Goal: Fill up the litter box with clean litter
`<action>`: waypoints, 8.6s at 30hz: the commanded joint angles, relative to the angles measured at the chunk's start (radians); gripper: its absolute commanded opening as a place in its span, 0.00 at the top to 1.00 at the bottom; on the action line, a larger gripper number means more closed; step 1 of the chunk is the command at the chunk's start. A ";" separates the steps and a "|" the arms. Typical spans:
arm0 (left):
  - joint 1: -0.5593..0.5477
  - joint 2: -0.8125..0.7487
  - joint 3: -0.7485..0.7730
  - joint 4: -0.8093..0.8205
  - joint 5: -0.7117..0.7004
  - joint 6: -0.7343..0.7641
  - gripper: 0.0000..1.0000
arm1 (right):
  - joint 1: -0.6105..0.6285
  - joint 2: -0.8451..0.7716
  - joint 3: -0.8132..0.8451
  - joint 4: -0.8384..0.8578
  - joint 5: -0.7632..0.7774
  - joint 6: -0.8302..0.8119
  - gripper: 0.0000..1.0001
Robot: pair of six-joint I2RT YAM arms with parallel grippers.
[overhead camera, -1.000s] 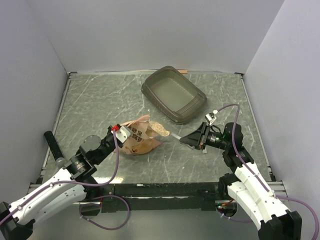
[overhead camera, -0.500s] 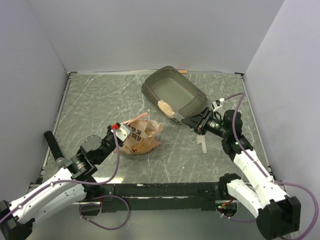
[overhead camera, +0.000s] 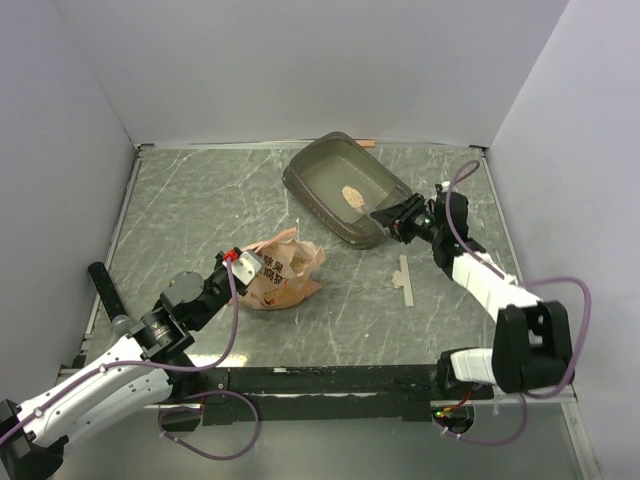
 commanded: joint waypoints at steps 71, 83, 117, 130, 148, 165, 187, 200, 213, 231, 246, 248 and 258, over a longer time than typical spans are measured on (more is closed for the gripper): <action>-0.046 -0.123 -0.009 0.049 0.157 0.022 0.99 | 0.536 -0.038 0.866 -1.343 0.056 -1.000 1.00; -0.056 -0.122 -0.004 0.038 0.174 0.028 0.99 | 0.578 0.142 0.944 -1.395 0.041 -1.015 1.00; -0.133 -0.074 -0.003 -0.008 0.185 0.060 0.99 | 0.444 0.313 0.463 -0.674 -0.548 -0.796 1.00; -0.133 -0.080 -0.009 0.009 0.123 0.059 0.99 | 0.415 0.097 0.258 -0.464 -0.607 -0.632 1.00; -0.133 -0.106 -0.035 0.069 0.059 0.056 0.99 | 0.283 -0.210 0.084 -0.462 -0.565 -0.515 1.00; -0.133 -0.164 -0.059 0.135 -0.045 0.060 0.99 | 0.199 -0.397 -0.143 -0.240 -0.636 -0.252 1.00; -0.133 -0.224 -0.076 0.199 -0.212 0.091 0.99 | 0.173 -0.476 -0.240 -0.023 -0.582 0.066 1.00; -0.131 -0.195 -0.067 0.184 -0.206 0.077 0.99 | 0.137 -0.385 -0.111 0.021 -0.470 0.136 1.00; -0.133 -0.186 -0.075 0.178 -0.196 0.088 0.99 | 0.044 -0.118 0.047 0.282 -0.349 0.259 1.00; -0.131 -0.171 -0.069 0.169 -0.199 0.085 0.99 | -0.062 0.313 0.447 -0.284 -0.147 -0.291 1.00; -0.133 -0.158 -0.052 0.153 -0.216 0.066 0.99 | 0.037 0.480 0.895 -0.979 0.261 -0.831 1.00; -0.133 -0.160 -0.053 0.152 -0.216 0.065 0.99 | 0.102 0.506 0.991 -1.071 0.324 -0.892 1.00; -0.131 -0.158 -0.053 0.147 -0.212 0.063 0.99 | 0.340 0.607 1.282 -1.358 0.787 -1.057 1.00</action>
